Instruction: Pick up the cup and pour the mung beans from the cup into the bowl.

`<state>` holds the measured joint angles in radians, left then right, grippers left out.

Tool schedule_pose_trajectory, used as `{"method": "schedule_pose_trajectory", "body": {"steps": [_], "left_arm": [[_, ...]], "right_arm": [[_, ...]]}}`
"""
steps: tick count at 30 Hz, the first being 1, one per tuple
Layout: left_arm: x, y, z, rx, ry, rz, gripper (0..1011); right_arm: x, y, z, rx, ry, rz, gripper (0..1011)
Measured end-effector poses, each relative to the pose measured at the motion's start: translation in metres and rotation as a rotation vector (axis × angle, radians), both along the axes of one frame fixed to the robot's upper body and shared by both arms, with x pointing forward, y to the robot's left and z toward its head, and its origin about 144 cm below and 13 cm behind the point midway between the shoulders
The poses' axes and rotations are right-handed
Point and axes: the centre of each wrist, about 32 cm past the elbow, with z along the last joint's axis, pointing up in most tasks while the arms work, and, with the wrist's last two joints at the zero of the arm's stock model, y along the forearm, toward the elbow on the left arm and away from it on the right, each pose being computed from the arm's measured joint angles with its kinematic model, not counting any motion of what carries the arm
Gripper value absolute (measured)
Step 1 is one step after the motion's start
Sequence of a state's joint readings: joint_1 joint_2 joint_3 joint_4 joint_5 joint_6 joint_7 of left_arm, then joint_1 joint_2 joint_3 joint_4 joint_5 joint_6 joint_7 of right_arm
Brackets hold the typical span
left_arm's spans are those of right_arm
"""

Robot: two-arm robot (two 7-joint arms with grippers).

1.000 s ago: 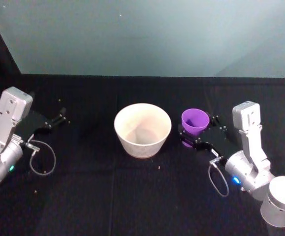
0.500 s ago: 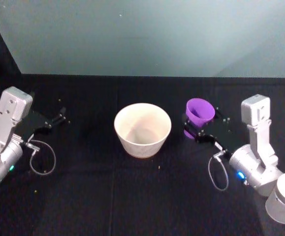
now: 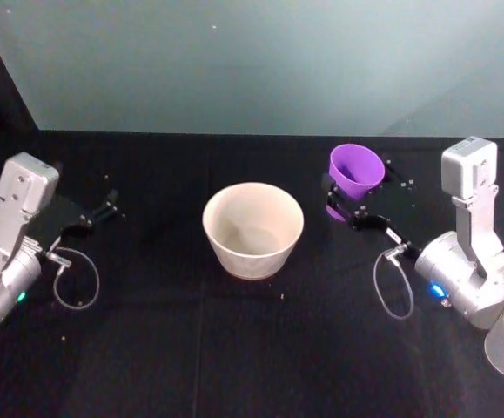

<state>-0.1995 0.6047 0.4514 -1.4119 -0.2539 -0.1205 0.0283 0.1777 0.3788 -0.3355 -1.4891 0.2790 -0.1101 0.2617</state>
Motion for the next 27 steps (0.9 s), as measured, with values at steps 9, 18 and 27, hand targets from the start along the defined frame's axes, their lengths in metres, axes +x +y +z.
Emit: {"method": "schedule_pose_trajectory", "body": {"steps": [9,18,27], "left_arm": [[0.0000,0.0000,0.0000,0.000,0.000,0.000,1000],[0.0000,0.0000,0.0000,0.000,0.000,0.000,1000],[0.0000,0.0000,0.0000,0.000,0.000,0.000,1000]], "right_arm": [[0.0007,0.0006,-0.0005,-0.001,0.015,0.005,734],[0.0005,0.0007,0.0003,-0.002,0.013,0.006,734],[0.0004,0.0009,0.0006,-0.003,0.011,0.005,735]]}}
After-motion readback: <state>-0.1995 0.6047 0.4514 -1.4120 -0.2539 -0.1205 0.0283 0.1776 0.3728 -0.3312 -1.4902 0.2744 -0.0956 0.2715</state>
